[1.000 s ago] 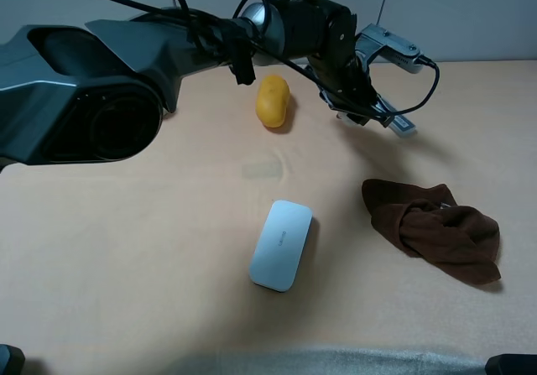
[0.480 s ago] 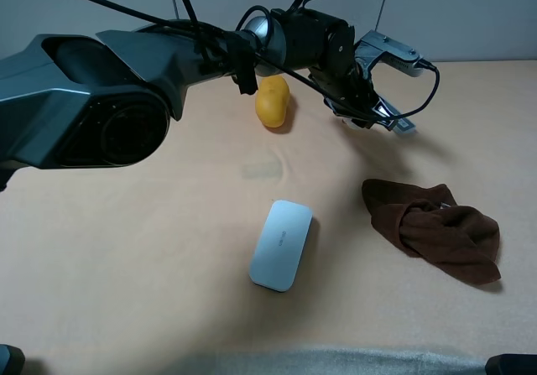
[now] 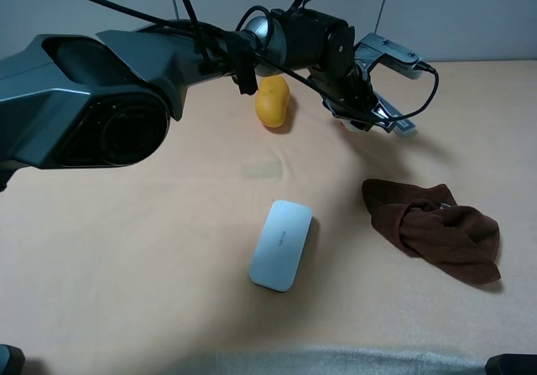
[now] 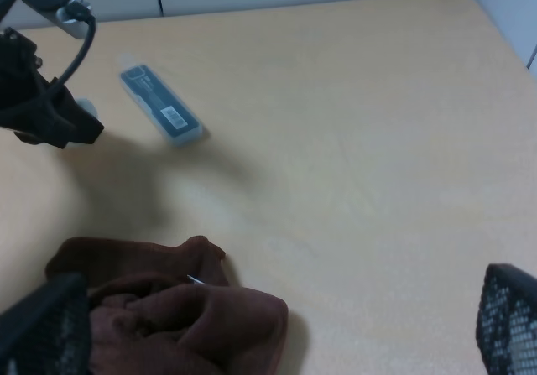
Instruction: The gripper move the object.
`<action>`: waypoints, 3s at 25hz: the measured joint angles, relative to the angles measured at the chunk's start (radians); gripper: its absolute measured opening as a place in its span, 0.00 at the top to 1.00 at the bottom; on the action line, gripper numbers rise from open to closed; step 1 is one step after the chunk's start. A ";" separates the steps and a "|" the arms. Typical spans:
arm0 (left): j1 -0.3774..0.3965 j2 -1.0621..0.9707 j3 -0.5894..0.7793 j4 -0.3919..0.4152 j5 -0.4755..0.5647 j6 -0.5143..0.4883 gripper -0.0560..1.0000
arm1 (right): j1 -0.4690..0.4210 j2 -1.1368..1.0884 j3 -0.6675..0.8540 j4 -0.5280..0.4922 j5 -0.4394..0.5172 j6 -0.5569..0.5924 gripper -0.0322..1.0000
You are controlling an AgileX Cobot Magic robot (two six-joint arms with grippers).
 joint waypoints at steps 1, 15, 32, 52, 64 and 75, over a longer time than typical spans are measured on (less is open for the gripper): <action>0.000 0.000 0.000 0.000 0.001 0.000 0.54 | 0.000 0.000 0.000 0.000 0.000 0.000 0.30; 0.000 0.000 0.000 0.000 0.001 0.000 0.39 | 0.000 0.000 0.000 0.000 0.000 0.000 0.30; 0.000 0.000 0.000 0.000 0.000 0.000 0.21 | 0.000 0.000 0.000 0.000 0.000 0.000 0.30; 0.000 -0.013 -0.169 0.000 0.284 0.000 0.10 | 0.000 0.000 0.000 0.000 0.000 0.000 0.30; -0.002 -0.127 -0.170 0.044 0.479 -0.001 0.10 | 0.000 0.000 0.000 0.000 0.000 0.000 0.30; -0.002 -0.228 -0.170 0.050 0.618 -0.003 0.07 | 0.000 0.000 0.000 0.000 0.000 0.000 0.30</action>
